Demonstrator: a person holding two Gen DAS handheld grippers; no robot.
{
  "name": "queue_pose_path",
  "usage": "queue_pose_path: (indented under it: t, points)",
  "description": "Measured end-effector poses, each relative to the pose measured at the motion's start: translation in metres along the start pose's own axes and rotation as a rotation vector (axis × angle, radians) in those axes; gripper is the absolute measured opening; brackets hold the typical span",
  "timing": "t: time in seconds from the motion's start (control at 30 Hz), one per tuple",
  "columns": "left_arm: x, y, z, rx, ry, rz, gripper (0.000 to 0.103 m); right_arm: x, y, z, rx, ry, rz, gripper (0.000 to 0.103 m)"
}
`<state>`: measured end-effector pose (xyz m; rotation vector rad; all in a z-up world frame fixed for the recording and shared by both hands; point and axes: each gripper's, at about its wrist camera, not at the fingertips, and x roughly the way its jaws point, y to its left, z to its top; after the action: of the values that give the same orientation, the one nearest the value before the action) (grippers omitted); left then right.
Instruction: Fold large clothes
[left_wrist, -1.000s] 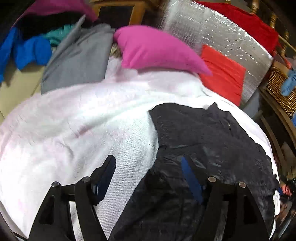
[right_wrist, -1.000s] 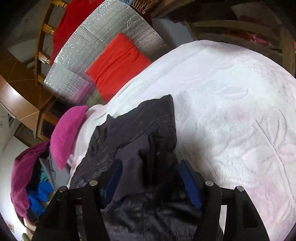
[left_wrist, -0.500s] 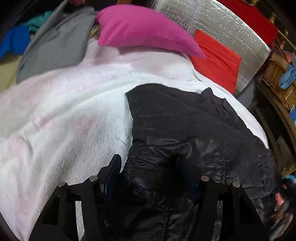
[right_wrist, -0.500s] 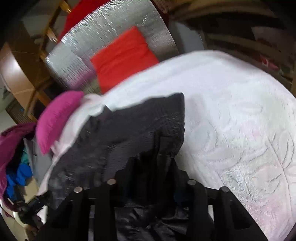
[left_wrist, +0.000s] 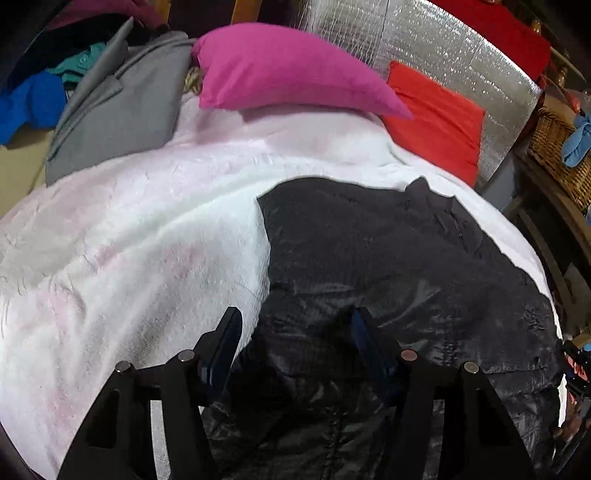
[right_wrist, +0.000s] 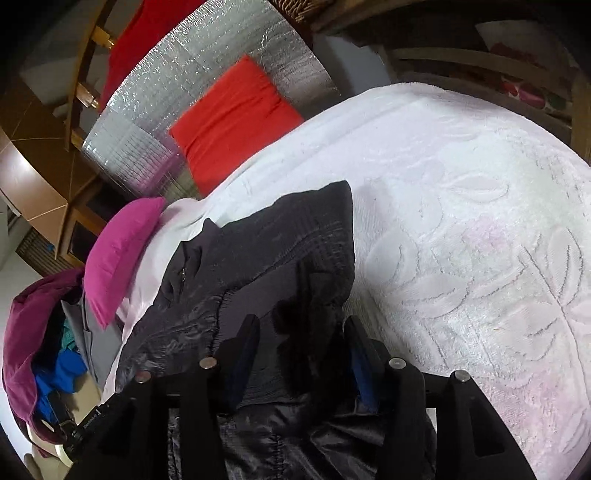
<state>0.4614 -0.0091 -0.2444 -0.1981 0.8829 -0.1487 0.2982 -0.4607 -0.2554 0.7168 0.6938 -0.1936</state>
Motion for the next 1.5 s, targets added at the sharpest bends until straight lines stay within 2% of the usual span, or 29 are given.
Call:
queue_pose_path:
  t: [0.1,0.27,0.4,0.43,0.5,0.6,0.7,0.83,0.87,0.9,0.93,1.03,1.1,1.13,1.2,1.27,1.33,1.4,1.5]
  points:
    - [-0.001,0.001,0.003,-0.007,-0.008,-0.010,0.070,0.001,-0.007,0.002,0.023,-0.004,-0.003,0.051]
    - [0.017,0.003,-0.001,-0.029,0.073,-0.022,0.071,0.013,-0.012,0.002,0.052,0.013,0.003,0.051]
    - [0.021,-0.009,-0.006,0.040,0.075,0.023,0.071,0.021,-0.004,-0.005,-0.001,0.021,-0.036,0.053]
    - [0.020,-0.013,-0.007,0.055,0.069,0.026,0.071,0.020,0.000,-0.006,-0.025,0.009,-0.045,0.042]
    - [0.017,-0.019,-0.008,0.093,0.056,0.041,0.071,0.013,0.013,-0.008,-0.093,-0.019,-0.056,0.034]
    - [0.021,-0.025,-0.010,0.140,0.064,0.084,0.071,0.001,0.028,-0.011,-0.164,-0.064,-0.069,0.032]
    - [0.020,-0.023,-0.011,0.127,0.079,0.074,0.071,0.015,0.018,-0.011,-0.140,0.002,-0.125,0.032]
    - [0.003,-0.020,-0.011,0.126,0.044,0.057,0.071,-0.003,0.011,-0.008,-0.053,-0.013,-0.065,0.035]
    - [-0.005,-0.020,-0.011,0.121,0.018,0.044,0.071,-0.010,0.010,-0.008,-0.029,-0.021,-0.059,0.038]
    - [-0.013,-0.021,-0.010,0.116,-0.013,0.033,0.071,-0.019,0.009,-0.009,-0.002,-0.033,-0.048,0.044]
    - [-0.024,-0.022,-0.010,0.112,-0.052,0.012,0.071,-0.030,0.008,-0.010,0.019,-0.058,-0.018,0.048]
    - [-0.049,-0.035,-0.012,0.142,-0.151,-0.072,0.072,-0.055,0.015,-0.017,0.036,-0.099,0.101,0.049]
    - [-0.051,-0.049,-0.017,0.188,-0.159,-0.086,0.073,-0.052,0.023,-0.023,0.042,-0.027,0.182,0.049]
    - [-0.047,-0.058,-0.021,0.217,-0.136,-0.079,0.073,-0.041,0.028,-0.030,0.055,0.054,0.242,0.049]
    - [-0.034,-0.072,-0.029,0.260,-0.069,-0.047,0.073,-0.019,0.036,-0.043,0.083,0.176,0.305,0.049]
    - [-0.019,-0.081,-0.037,0.285,0.001,-0.010,0.073,0.004,0.044,-0.056,0.119,0.251,0.297,0.049]
    - [-0.010,-0.085,-0.042,0.274,0.050,0.017,0.073,0.023,0.048,-0.065,0.154,0.268,0.251,0.049]
    - [-0.009,-0.083,-0.047,0.229,0.088,0.006,0.073,0.039,0.048,-0.070,0.197,0.275,0.223,0.049]
    - [-0.010,-0.081,-0.056,0.152,0.178,-0.127,0.074,0.054,0.051,-0.069,0.222,0.246,0.186,0.049]
